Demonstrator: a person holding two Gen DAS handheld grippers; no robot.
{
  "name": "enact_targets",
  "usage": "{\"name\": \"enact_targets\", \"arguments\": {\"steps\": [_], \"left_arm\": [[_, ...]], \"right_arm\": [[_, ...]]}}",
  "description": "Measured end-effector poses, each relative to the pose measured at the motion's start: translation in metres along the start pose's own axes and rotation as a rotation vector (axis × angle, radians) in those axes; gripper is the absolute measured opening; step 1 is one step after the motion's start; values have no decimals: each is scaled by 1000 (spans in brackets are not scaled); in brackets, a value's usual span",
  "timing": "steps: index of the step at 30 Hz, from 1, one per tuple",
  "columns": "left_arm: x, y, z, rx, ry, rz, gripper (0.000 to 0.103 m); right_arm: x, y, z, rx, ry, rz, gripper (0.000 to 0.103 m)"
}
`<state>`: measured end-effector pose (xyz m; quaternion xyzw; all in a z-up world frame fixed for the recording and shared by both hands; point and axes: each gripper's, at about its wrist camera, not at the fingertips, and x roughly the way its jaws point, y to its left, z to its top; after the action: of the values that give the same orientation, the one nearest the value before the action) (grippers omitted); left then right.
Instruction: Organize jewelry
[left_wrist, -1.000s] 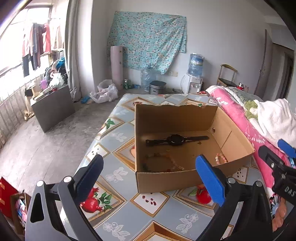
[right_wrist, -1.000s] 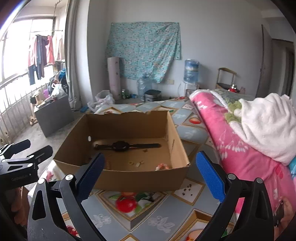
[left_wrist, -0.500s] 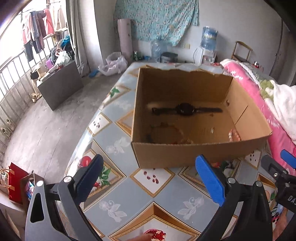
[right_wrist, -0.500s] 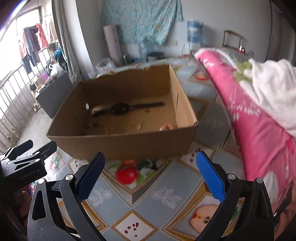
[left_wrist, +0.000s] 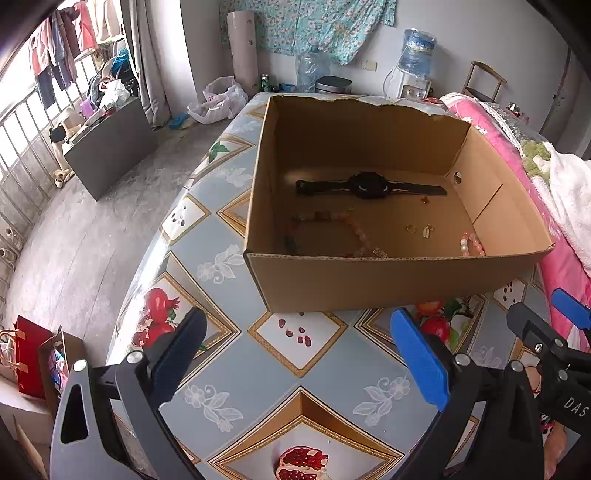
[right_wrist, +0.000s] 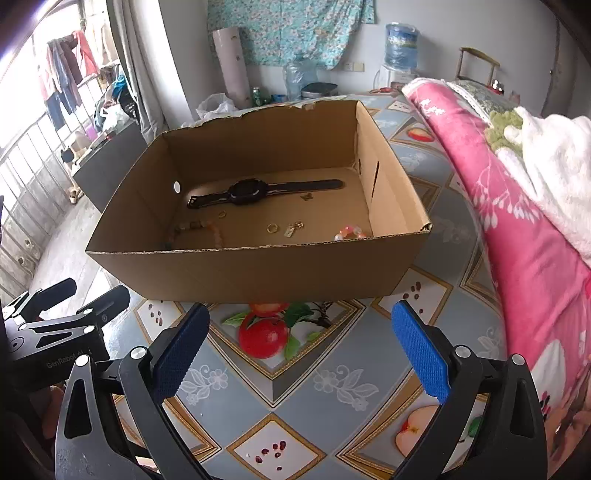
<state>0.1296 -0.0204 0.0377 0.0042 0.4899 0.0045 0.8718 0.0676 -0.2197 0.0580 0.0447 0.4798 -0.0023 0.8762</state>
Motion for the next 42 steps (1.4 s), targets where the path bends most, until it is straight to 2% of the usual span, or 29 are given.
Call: {"name": "enact_targets", "arguments": {"steps": [42], "left_arm": [[4,3,-1,-1,7,0,98]], "right_arm": [[7,2,3,-2,17,-6,95]]}}
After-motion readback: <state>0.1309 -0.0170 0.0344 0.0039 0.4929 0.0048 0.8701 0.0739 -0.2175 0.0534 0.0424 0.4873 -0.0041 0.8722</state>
